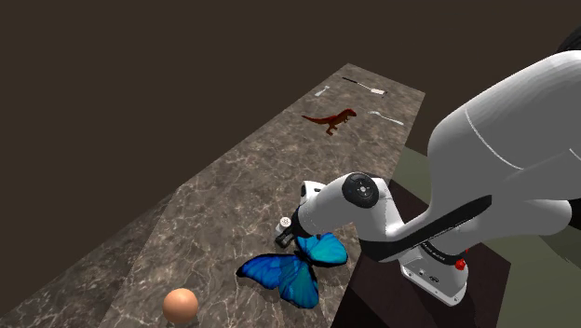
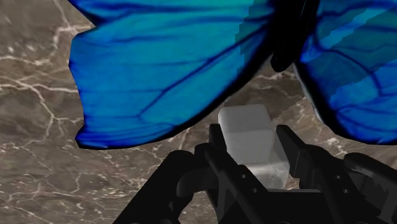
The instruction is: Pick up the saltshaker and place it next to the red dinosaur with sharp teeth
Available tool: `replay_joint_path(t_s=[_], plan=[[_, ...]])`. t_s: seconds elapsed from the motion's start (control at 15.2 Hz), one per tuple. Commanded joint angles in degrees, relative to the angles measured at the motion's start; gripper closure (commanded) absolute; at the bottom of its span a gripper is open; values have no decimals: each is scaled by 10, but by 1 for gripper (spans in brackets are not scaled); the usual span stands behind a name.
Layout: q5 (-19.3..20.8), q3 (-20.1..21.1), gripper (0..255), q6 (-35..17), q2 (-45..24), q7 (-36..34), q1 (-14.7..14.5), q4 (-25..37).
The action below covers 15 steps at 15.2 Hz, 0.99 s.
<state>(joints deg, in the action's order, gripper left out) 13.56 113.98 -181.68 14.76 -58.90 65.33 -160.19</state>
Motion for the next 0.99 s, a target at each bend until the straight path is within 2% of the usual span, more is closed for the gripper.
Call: replay_joint_path(t_s=[0.0, 0.13, 0.33, 0.46, 0.59, 0.73, 0.92], plan=[[3, -37, 255, 10, -7, 1, -36, -2], [10, -124, 255, 30, -20, 1, -119, -4], [16, -279, 255, 62, -33, 4, -272, -6], [2, -386, 255, 82, -33, 19, -382, -8], [-31, -476, 255, 101, -25, 48, -478, -10], [-70, -541, 255, 121, -12, 80, -551, -10], [-121, -609, 255, 151, 12, 122, -628, -9]])
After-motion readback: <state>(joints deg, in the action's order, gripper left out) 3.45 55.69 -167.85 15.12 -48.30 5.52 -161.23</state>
